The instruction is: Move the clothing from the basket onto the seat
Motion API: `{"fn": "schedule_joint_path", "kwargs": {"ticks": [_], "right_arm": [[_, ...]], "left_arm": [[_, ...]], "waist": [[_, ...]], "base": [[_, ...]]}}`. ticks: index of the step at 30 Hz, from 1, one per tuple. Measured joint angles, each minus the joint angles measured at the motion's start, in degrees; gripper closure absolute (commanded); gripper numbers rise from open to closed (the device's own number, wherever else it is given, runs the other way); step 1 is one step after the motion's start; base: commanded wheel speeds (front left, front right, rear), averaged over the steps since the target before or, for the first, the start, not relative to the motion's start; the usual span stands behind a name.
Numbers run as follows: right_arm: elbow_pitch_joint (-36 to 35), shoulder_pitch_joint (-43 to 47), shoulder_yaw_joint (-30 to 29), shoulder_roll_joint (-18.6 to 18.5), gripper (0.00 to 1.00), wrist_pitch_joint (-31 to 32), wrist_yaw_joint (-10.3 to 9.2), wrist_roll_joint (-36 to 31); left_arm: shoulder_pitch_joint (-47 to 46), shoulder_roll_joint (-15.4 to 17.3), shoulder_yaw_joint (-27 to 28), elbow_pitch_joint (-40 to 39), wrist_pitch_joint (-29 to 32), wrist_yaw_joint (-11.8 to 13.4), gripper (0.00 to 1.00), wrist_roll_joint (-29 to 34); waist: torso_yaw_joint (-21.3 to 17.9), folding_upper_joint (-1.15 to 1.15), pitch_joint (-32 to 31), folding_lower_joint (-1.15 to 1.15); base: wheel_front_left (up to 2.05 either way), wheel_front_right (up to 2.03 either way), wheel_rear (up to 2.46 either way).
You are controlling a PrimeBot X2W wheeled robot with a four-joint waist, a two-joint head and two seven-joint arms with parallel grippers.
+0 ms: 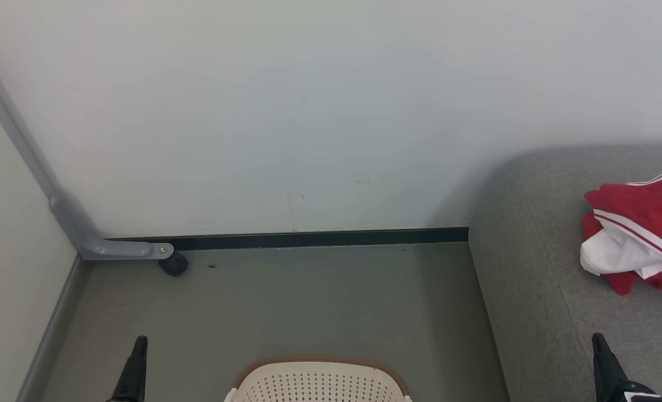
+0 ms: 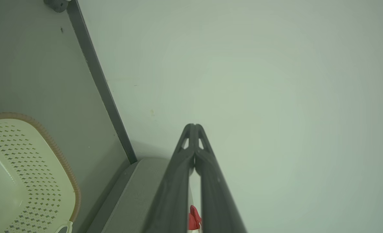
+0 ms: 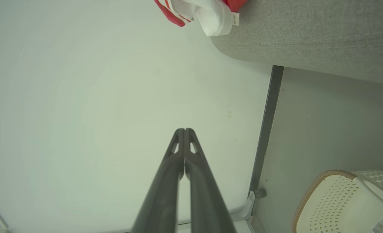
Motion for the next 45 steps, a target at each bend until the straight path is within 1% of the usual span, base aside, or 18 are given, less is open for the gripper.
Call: {"fn": "schedule_joint_path", "kwargs": {"ticks": [45], "right_arm": [[0.0,0.0,0.0,0.0,1.0,0.0,0.0,0.0]], "left_arm": [[0.0,0.0,0.0,0.0,0.0,0.0,1.0,0.0]], "waist": [[0.0,0.0,0.0,0.0]], "base": [[0.0,0.0,0.0]]}}
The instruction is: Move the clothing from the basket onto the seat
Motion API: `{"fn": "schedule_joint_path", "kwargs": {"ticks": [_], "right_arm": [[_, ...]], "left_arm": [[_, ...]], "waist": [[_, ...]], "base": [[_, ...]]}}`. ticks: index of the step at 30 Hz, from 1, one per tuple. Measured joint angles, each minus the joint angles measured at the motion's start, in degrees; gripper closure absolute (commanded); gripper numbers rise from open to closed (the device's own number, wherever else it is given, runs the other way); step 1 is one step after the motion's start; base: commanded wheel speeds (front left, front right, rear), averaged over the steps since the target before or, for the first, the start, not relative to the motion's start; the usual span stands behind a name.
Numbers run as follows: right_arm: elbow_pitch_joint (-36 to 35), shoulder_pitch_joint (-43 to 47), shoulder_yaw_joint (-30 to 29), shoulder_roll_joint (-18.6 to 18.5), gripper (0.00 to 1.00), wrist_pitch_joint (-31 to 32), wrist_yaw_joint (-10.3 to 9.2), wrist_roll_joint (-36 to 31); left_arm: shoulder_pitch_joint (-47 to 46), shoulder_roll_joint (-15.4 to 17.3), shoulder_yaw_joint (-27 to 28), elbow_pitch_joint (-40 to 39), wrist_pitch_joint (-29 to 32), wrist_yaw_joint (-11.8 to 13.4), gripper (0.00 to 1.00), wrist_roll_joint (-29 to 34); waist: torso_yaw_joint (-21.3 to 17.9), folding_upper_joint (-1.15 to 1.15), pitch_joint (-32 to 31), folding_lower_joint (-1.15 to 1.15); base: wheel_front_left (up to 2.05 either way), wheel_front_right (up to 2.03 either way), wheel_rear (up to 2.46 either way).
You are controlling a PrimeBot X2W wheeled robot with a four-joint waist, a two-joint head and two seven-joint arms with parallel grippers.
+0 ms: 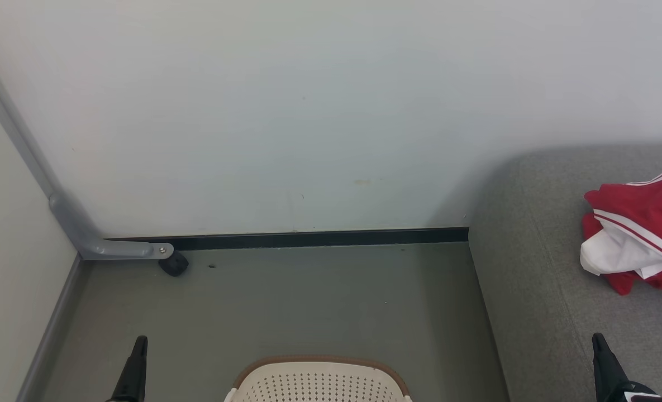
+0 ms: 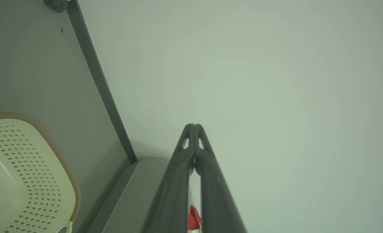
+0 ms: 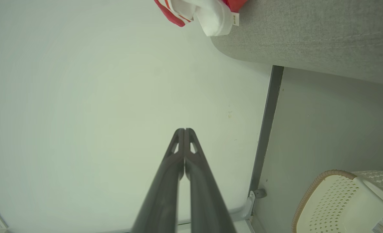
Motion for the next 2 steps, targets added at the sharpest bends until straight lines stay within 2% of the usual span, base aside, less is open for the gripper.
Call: {"fn": "schedule_joint_path", "kwargs": {"ticks": [2], "right_arm": [[0.0,0.0,0.0,0.0,1.0,0.0,0.0,0.0]], "left_arm": [[0.0,0.0,0.0,0.0,0.0,0.0,1.0,0.0]], "waist": [[0.0,0.0,0.0,0.0]], "base": [[0.0,0.0,0.0]]}}
